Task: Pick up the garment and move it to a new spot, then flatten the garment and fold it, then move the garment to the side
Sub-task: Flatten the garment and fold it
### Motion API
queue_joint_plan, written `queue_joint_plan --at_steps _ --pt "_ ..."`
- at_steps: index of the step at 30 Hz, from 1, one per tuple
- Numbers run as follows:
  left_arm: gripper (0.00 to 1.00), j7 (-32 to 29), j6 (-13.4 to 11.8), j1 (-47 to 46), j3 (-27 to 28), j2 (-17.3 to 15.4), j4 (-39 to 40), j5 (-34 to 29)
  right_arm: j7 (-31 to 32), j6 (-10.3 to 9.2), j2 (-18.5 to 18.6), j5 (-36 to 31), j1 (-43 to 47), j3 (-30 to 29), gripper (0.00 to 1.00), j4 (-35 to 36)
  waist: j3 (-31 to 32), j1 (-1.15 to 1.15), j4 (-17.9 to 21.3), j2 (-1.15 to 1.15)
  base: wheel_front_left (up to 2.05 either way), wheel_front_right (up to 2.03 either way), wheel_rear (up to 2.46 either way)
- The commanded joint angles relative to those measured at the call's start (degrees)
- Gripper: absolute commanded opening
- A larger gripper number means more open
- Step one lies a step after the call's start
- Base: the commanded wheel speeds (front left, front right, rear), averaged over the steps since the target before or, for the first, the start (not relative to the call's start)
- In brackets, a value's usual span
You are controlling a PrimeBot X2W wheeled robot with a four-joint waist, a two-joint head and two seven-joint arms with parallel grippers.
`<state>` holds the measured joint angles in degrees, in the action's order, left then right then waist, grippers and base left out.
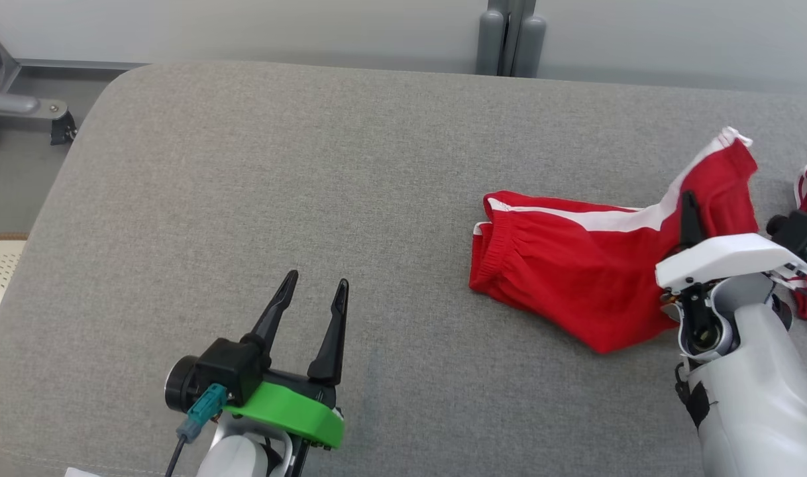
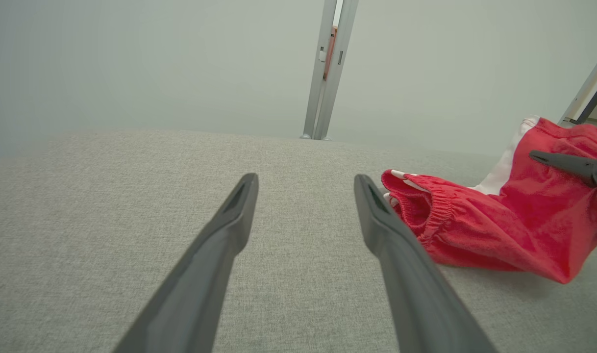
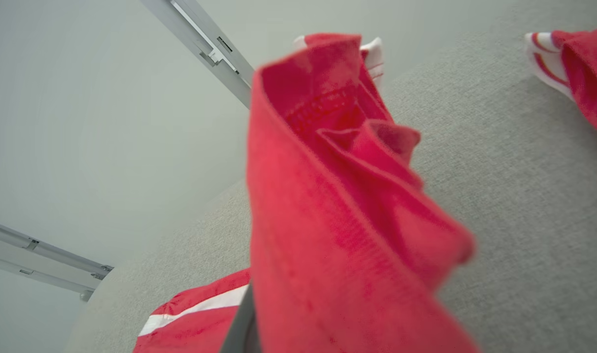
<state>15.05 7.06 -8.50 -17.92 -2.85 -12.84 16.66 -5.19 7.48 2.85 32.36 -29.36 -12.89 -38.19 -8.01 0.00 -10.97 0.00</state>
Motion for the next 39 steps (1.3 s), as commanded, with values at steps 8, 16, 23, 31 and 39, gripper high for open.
queue_joint_plan --at_steps 8,16,23,31,39 --pt "1.0 0.1 0.3 1.8 0.4 -0.1 -0.7 -0.6 -1.1 0.01 0.2 5.1 3.9 14.4 0.0 7.7 1.8 0.0 -1.7 0.0 0.0 0.0 0.0" --pt "1.0 0.1 0.3 2.2 0.3 -0.1 -0.7 -0.3 -0.5 0.01 0.1 7.0 5.6 22.0 0.0 9.2 2.3 0.0 -3.0 0.0 0.0 0.0 0.0" --pt "1.0 0.1 0.3 2.4 0.3 -0.1 -0.7 -0.1 -1.2 0.02 0.1 7.9 4.6 27.5 1.0 7.1 2.4 0.0 -4.0 0.0 0.0 0.0 0.0" --pt "1.0 0.1 0.2 2.2 0.2 -0.1 -0.6 0.1 -1.2 0.01 0.1 11.1 3.3 36.4 1.0 5.1 1.9 0.0 -4.5 0.0 0.0 0.0 0.0" --pt "1.0 0.1 -0.1 2.7 0.9 -0.1 -0.7 0.2 2.2 0.01 0.2 15.9 2.5 43.5 1.0 2.5 2.4 0.0 -3.3 0.0 0.0 0.0 0.0"
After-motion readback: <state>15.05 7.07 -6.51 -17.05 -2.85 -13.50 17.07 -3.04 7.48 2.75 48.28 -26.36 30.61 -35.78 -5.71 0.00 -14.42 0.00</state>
